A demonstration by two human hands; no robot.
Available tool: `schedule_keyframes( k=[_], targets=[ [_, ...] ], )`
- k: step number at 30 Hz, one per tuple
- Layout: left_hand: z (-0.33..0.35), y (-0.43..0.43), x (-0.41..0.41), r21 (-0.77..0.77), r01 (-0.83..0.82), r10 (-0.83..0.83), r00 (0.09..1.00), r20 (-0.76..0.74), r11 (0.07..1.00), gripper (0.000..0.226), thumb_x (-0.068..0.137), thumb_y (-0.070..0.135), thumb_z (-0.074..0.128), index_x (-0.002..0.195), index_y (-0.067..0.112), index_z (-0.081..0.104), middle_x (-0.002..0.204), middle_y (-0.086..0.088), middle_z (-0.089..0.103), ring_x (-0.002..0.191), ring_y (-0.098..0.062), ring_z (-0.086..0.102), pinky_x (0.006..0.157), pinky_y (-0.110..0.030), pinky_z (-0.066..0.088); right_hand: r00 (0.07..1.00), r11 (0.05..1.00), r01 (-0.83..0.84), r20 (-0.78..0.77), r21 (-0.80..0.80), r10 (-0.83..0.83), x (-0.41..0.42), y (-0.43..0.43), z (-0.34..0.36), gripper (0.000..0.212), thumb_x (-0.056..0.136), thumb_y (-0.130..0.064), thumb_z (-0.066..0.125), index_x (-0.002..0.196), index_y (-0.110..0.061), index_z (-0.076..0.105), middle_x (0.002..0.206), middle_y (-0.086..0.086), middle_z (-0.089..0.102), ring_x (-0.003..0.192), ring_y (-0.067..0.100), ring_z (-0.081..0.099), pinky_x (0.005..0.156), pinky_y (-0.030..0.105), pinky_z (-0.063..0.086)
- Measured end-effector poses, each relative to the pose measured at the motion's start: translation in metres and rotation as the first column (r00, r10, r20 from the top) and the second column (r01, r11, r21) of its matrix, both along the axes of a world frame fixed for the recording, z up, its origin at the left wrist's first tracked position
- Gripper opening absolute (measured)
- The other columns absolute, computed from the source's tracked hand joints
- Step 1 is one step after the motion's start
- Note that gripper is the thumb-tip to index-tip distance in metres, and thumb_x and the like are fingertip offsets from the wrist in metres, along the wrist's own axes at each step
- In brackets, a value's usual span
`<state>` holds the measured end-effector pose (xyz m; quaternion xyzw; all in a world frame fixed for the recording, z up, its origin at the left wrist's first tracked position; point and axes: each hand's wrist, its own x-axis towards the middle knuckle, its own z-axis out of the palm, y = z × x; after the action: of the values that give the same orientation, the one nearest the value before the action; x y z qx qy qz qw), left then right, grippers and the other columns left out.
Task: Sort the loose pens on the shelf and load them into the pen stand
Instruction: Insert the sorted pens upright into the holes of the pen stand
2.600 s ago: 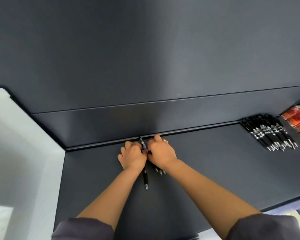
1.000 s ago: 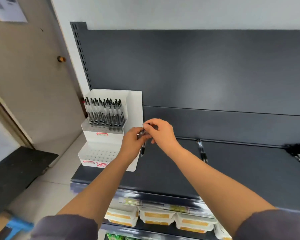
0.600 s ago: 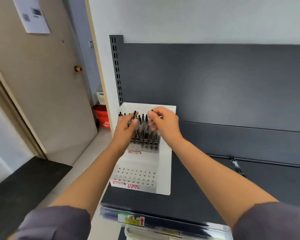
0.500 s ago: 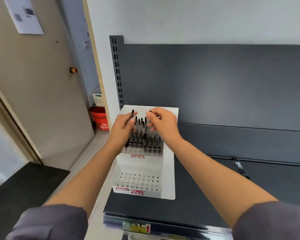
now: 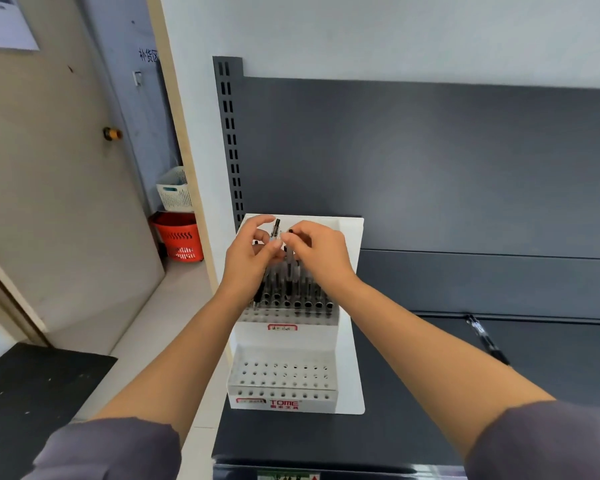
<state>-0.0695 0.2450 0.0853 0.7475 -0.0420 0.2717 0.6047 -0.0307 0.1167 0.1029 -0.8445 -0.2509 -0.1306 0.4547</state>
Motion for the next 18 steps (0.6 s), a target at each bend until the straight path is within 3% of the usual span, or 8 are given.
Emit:
schedule_keyframes(
  k=[4,7,12,18],
  targets=[
    [-0.002,0.003,0.0,0.094,-0.053,0.052,0.998,0.02,0.994,0.038,0.094,0.009,0.05,0.122,0.036,0.047,0.082,0.001,0.05,0.067,-0.001,0.061,0.066,-0.015,0.053,0.992,0.977,0.079,0.11,-0.198,-0.058,-0.001,0.003,-0.004,0.025,0.091,-0.05,0.051,0.098,-0.029,0.062,0.083,-0.01,0.07,0.075,0.012,0.059,0.063,0.027,0.044],
    [-0.003,0.005,0.0,0.177,-0.062,0.058,0.998,0.031,0.982,0.04,0.096,0.009,0.048,0.125,0.035,0.046,0.083,-0.001,0.056,0.074,-0.004,0.058,0.068,-0.011,0.047,0.959,0.933,0.183,0.266,-0.31,-0.1,0.001,0.003,-0.005,0.026,0.093,-0.051,0.048,0.09,-0.03,0.063,0.074,-0.012,0.064,0.083,0.014,0.054,0.057,0.027,0.035],
    [-0.001,0.005,-0.003,0.261,-0.133,0.119,0.99,0.069,0.956,0.032,0.093,0.01,0.051,0.121,0.026,0.049,0.077,0.013,0.056,0.069,0.006,0.053,0.06,-0.003,0.039,0.946,0.91,0.192,0.316,-0.368,-0.072,0.01,-0.001,-0.008,0.027,0.091,-0.047,0.053,0.091,-0.028,0.072,0.096,-0.007,0.062,0.098,0.02,0.045,0.077,0.031,0.03],
    [-0.001,0.008,-0.005,0.347,-0.178,0.159,0.984,0.084,0.921,0.031,0.091,0.01,0.056,0.119,0.023,0.05,0.084,0.016,0.056,0.081,0.001,0.057,0.067,-0.005,0.042,0.949,0.907,0.17,0.312,-0.385,-0.046,0.007,-0.001,-0.017,0.028,0.09,-0.046,0.055,0.093,-0.025,0.074,0.096,-0.007,0.056,0.098,0.02,0.043,0.079,0.032,0.025]
  ],
)
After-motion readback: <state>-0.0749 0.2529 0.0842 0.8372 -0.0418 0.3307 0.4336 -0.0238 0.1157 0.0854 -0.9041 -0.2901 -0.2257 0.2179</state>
